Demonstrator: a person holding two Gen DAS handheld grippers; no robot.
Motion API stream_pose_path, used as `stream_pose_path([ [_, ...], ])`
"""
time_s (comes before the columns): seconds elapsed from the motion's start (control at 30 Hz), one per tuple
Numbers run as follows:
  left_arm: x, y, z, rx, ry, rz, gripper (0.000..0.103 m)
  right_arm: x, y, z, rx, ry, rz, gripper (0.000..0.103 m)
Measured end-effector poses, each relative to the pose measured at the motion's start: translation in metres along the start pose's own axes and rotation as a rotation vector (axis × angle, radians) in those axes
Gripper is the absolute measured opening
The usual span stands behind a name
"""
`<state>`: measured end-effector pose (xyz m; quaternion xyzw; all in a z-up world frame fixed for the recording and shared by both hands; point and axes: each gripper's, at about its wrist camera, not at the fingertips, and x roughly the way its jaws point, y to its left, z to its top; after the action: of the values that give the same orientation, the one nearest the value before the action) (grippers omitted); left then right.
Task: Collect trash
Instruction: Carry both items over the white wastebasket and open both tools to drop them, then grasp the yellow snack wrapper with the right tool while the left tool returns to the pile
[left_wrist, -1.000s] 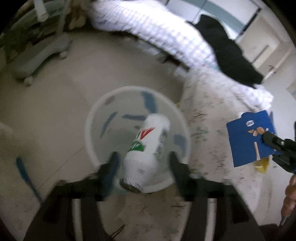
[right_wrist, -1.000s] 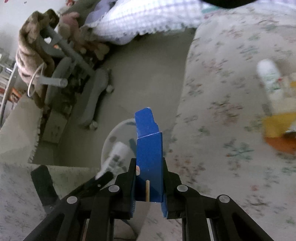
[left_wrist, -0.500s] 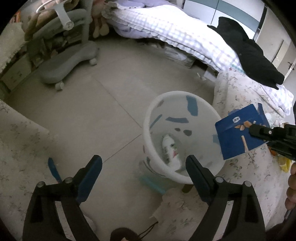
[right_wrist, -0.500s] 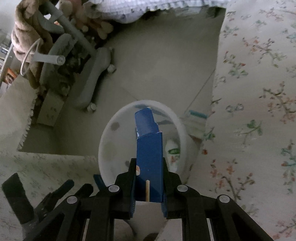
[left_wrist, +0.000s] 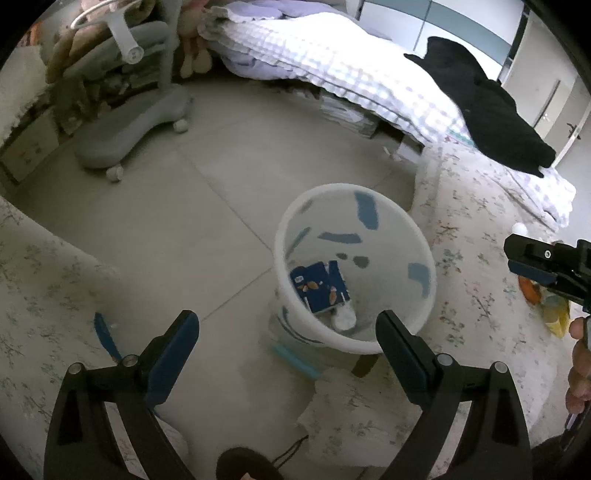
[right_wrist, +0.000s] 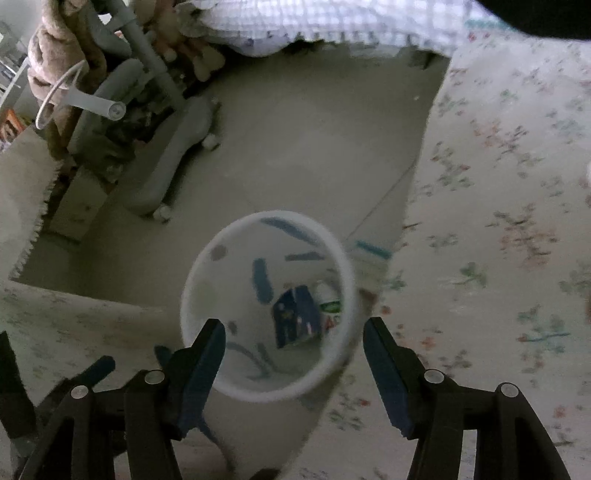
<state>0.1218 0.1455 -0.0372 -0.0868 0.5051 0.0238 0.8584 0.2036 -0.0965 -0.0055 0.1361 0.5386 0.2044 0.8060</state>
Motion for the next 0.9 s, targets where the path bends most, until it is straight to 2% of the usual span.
stream_pose_path([
  [0.23,-0.006,-0.027,-0.001,0.043,0.013,-0.043,0.098,-0.036,-0.021,-0.006,-0.027,-0.058,-0.092,0.069],
  [0.53,-0.005,-0.073,-0.003,0.102,0.054,-0.105,0.098,-0.101,-0.080,-0.015,0.033,-0.152,-0.190,0.072],
  [0.67,-0.006,-0.088,0.000,0.106,0.060,-0.122,0.098,-0.126,-0.110,-0.017,0.069,-0.196,-0.236,0.076],
  [0.9,-0.006,-0.118,0.002,0.132,0.064,-0.150,0.098,-0.139,-0.160,-0.015,0.141,-0.183,-0.301,0.076],
])
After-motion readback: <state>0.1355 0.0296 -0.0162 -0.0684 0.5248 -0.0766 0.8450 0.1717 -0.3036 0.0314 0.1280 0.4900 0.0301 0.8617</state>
